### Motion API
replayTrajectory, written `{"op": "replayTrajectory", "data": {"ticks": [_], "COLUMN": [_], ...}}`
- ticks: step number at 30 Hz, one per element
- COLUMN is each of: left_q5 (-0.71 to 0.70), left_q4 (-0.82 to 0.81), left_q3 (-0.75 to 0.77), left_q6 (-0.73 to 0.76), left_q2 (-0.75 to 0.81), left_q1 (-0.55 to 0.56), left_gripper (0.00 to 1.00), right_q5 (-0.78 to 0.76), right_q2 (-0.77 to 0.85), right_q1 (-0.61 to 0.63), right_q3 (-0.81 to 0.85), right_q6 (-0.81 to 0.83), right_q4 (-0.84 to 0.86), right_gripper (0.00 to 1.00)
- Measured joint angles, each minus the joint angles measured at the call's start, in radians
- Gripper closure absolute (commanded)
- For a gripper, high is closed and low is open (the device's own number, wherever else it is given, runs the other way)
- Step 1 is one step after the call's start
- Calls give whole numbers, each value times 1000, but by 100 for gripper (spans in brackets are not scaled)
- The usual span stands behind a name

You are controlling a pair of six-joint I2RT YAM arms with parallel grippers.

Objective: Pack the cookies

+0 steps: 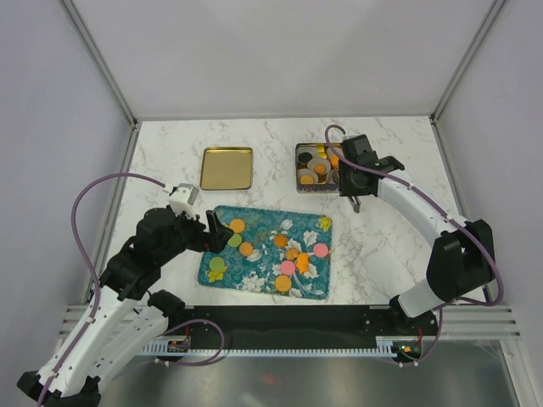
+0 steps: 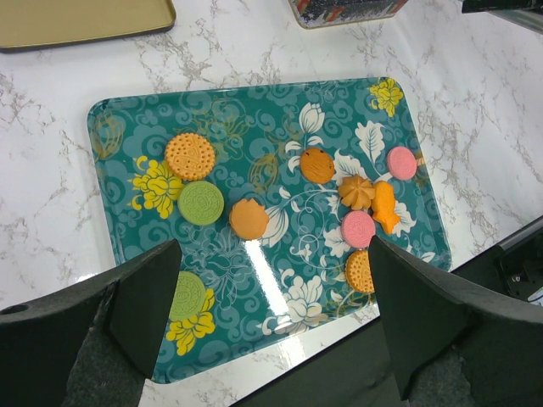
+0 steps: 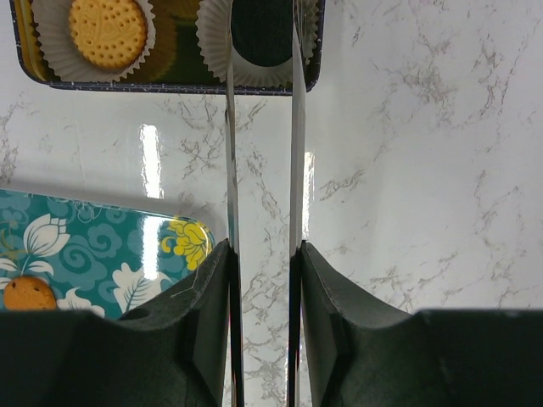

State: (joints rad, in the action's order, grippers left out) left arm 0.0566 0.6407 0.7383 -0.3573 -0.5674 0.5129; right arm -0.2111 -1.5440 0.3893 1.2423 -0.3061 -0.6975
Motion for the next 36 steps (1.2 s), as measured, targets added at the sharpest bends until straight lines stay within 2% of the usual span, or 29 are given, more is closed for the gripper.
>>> {"op": "replayTrajectory", "data": {"ticks": [5,15,27,31,36], "left_q5": [0,0,0,0,5], "left_q4": [0,0,0,0,0], "left_q3": [0,0,0,0,0], "left_q6": [0,0,0,0,0], "left_q2": [0,0,-2,-2,-2], "left_q1": [0,0,0,0,0], "left_gripper": [0,0,0,0,0], "right_q5": [8,14,23,41,49], "right_q2": [16,29,35,35,36], "right_q1": [-1,-4,-15,-84,-282], "right_q3": [-8,-8,-3,38,60], "right_q6": [5,13,21,31,26], "right_q4": [6,9,4,-3,43], "right_gripper": [55,47,46,46,46]}}
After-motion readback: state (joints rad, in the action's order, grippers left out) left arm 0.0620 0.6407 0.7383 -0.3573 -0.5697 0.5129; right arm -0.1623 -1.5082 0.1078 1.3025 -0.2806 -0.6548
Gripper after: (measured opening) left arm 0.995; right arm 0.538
